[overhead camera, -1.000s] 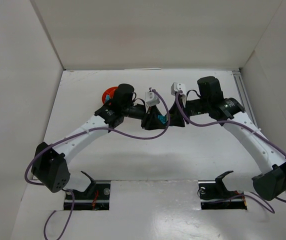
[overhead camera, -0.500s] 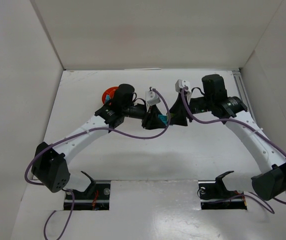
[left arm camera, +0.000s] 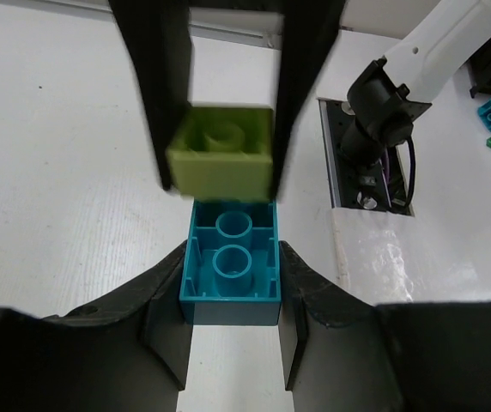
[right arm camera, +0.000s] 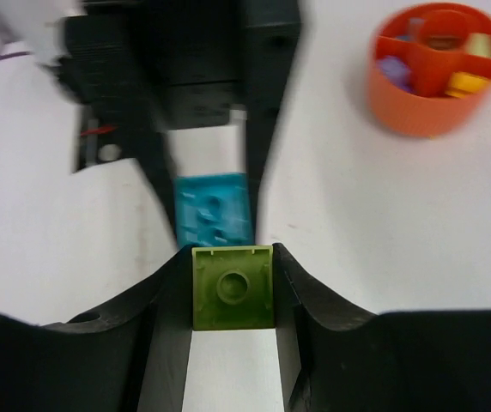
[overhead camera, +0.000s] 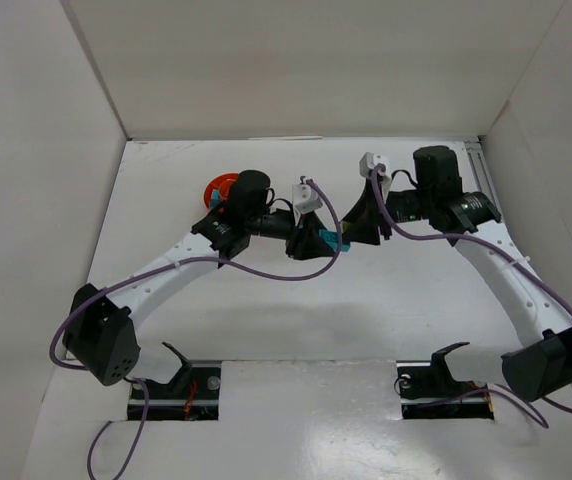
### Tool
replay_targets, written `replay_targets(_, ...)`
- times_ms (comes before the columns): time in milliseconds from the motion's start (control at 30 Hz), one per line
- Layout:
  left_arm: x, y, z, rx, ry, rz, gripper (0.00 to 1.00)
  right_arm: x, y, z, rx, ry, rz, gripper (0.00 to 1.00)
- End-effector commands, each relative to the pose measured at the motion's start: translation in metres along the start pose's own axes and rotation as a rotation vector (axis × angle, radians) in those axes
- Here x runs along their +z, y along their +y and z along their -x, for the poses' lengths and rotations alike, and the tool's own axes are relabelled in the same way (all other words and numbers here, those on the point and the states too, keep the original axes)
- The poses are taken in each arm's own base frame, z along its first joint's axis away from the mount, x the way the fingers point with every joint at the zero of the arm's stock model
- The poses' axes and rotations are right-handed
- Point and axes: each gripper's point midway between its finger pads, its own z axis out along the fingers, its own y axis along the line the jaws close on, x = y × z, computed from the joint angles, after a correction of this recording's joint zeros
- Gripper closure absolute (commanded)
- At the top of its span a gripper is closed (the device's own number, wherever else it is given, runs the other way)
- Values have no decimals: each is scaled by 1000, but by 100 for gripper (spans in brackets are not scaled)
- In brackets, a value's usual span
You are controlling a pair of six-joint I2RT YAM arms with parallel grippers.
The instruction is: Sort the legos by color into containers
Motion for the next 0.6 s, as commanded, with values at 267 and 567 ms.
replay_targets(267, -8, 13, -22, -80, 25, 133, 100, -56, -45, 54, -99, -151, -245, 100)
replay_targets(567, -107, 128, -33, -586, 14, 786, 100, -73, -80, 25, -16, -78, -452, 100)
